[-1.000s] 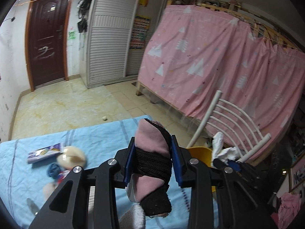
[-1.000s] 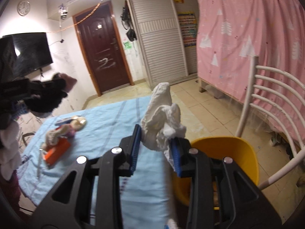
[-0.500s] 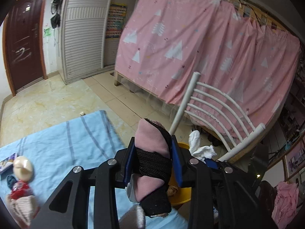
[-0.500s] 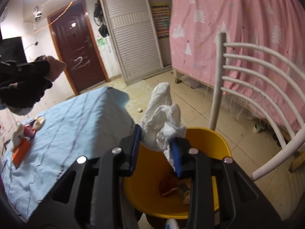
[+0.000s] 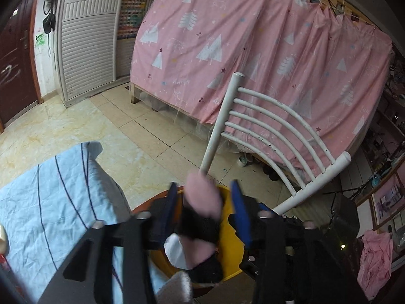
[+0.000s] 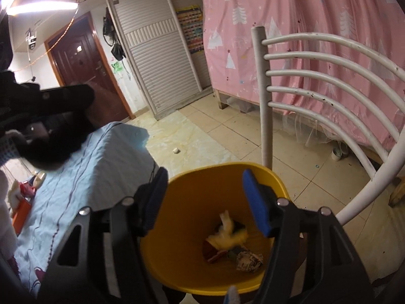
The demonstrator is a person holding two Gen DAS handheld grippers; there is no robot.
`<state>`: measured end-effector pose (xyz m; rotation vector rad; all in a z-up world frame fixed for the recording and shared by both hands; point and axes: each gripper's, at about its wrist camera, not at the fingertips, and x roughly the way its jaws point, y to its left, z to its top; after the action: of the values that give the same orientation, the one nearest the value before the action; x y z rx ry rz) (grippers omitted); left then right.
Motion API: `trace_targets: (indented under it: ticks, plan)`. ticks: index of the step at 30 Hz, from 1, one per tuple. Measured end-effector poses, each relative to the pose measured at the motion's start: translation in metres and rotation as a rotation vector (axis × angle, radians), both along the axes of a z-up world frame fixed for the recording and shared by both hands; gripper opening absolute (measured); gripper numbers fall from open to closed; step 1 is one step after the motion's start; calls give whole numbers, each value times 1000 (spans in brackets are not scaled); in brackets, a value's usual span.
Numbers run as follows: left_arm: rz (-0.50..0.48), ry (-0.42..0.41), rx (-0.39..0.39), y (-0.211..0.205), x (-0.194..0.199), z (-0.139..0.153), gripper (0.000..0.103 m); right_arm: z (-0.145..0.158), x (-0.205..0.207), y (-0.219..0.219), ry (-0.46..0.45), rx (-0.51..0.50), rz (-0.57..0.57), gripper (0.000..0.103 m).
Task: Collect trash
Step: 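Carry the sock and cloth to the yellow bucket and release both, then move back over the bed and grasp the grey knit scarf with the left tool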
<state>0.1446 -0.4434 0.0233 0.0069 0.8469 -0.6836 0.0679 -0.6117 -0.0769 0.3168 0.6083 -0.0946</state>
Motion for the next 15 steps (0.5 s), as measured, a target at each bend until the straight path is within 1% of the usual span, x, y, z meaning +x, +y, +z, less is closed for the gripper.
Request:
trace_targets:
  ticks: [1,2,8,10,13,15]
  plan:
    - [-3,-1,-2,-1,-2,0,58,1,-1,0,-2,3,-3,60]
    - [-6,-3,-4,-2,-3,0,59,2,-2,-1,-4,5,-5,60]
    - [0,-13,-6,6,-10,9,59,13,-5,9,-14,-5,4,60]
    - [7,-16,-20,15,-13,15,59,18,-6,15,-20,-11,15,61]
    - [12,-26,-42,30,-22,24,59,27,-7,26,-34,-29,37,66]
    - [19,-35,-53,42,-29,30,59,33,-8,34,-42,-36,54,67]
